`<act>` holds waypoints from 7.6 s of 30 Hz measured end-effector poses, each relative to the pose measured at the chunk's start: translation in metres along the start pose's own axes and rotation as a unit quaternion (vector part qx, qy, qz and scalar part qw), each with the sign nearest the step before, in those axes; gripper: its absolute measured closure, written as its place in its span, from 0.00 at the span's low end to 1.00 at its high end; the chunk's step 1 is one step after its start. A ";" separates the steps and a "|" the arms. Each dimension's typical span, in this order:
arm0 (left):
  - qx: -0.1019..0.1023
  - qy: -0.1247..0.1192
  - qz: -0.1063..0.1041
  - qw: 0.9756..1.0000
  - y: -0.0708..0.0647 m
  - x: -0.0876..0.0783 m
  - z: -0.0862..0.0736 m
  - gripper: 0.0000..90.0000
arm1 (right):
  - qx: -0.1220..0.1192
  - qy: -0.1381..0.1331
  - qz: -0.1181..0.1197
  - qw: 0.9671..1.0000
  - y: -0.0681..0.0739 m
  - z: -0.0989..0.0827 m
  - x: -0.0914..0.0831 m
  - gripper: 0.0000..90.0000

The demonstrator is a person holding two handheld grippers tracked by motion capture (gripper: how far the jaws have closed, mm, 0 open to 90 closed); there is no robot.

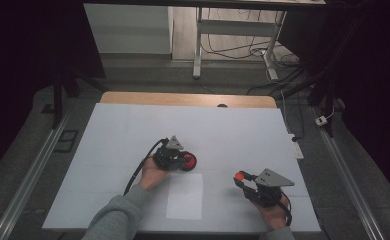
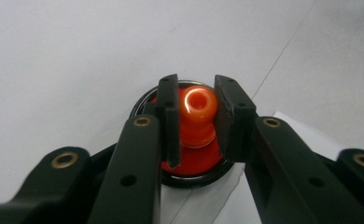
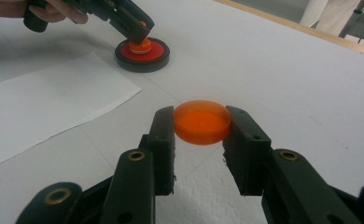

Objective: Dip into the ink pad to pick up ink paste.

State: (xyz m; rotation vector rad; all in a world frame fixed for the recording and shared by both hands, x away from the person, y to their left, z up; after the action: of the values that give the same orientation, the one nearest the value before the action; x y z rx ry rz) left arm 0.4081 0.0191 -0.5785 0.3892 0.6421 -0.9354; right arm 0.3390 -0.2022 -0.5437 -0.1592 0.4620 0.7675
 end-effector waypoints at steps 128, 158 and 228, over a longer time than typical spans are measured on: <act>-0.030 -0.047 0.019 0.998 0.002 0.004 -0.006 0.81 | 0.002 0.000 -0.006 1.000 -0.002 0.000 -0.004 0.71; -0.033 -0.044 0.025 0.998 0.001 0.001 0.002 0.81 | 0.002 -0.005 -0.005 1.000 -0.002 0.001 -0.004 0.71; 0.021 -0.102 -0.068 0.992 -0.059 -0.087 -0.013 0.81 | 0.000 -0.005 -0.005 1.000 -0.001 0.002 -0.006 0.71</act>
State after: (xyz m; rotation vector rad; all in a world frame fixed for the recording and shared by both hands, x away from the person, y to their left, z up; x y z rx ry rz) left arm 0.3174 0.0476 -0.5329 0.2843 0.4672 -1.1040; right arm 0.3365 -0.2062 -0.5394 -0.1569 0.4512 0.7572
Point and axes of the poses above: each handheld gripper's, and its own axes: x roughly forward along the jaws, z roughly out of its top, y roughly to its left, the point moved 9 cm from there along x, roughly forward along the jaws, and after that the axes turned 8 degrees about x, right-handed, at the moved point
